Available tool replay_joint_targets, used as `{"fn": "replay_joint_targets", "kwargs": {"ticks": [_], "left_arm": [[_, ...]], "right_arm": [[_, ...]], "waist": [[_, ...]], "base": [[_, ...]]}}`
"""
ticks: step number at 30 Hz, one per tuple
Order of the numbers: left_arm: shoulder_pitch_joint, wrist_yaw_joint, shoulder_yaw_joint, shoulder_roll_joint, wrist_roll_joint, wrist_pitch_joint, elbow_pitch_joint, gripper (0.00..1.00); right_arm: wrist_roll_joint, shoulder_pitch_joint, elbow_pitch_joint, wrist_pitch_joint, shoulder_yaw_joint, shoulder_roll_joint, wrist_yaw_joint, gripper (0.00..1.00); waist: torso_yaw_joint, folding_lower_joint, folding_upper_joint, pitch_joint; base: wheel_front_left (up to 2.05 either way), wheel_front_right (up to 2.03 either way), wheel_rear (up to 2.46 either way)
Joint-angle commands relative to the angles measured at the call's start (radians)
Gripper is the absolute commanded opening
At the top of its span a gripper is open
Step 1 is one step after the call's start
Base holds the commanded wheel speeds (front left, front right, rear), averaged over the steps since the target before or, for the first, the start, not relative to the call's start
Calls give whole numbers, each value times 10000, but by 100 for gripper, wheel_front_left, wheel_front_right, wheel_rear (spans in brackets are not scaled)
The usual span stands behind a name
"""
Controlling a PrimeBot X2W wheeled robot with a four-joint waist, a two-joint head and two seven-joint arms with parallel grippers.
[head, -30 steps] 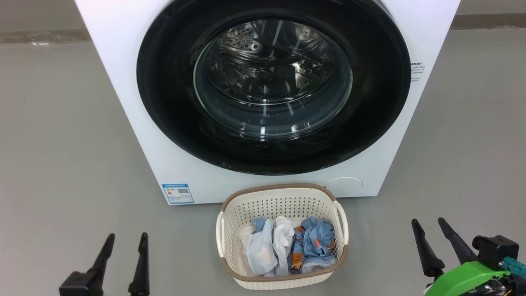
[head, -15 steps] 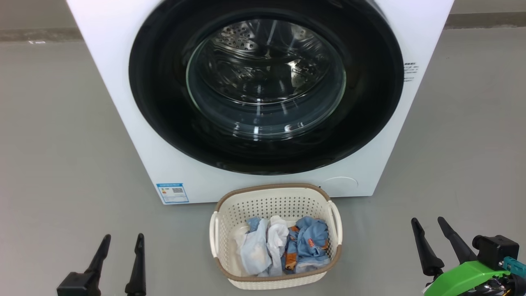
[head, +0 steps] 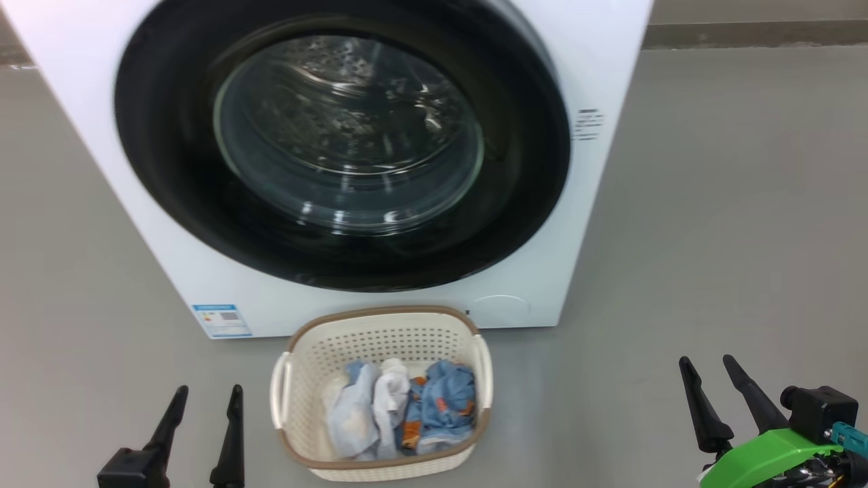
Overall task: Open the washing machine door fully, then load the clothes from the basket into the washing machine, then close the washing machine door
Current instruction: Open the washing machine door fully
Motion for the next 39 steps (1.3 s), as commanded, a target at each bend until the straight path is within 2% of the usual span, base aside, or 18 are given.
{"fn": "replay_joint_targets", "kwargs": {"ticks": [1, 14, 27, 28, 30, 31, 39], "left_arm": [[-178, -25, 316, 105, 100, -67, -262, 100], [-155, -25, 401, 26, -220, -67, -409, 100], [-161, -25, 289, -27, -232, -67, -380, 100], [-158, -25, 287, -36, -238, -67, -383, 100], [-145, -25, 286, -57, -254, -67, -393, 100], [-137, -25, 290, -70, -266, -67, -401, 100], [-140, -25, 341, -201, -401, -67, -446, 100]], "right_arm": [[-36, -162, -273, -89, 165, -158, 16, 100], [32, -160, -294, -51, 200, -159, 16, 100], [148, -219, -267, -70, 228, -119, 16, 100], [170, -239, -269, -77, 251, -111, 16, 59], [278, -295, -281, -91, 292, -73, 16, 3], [318, -331, -287, -97, 320, -72, 16, 0], [1257, -991, -483, -228, 320, 117, 16, 0]], "waist": [[-6, 0, 0, 2], [-61, 0, 0, 51], [11, 0, 0, 115], [20, 0, 0, 118], [32, 0, 0, 122], [35, 0, 0, 135], [117, 0, 0, 284]], "base": [[123, 123, -246], [105, 103, -207], [18, 18, -35], [0, 0, 0], [0, 0, 0], [0, 0, 0], [0, 0, 0]]}}
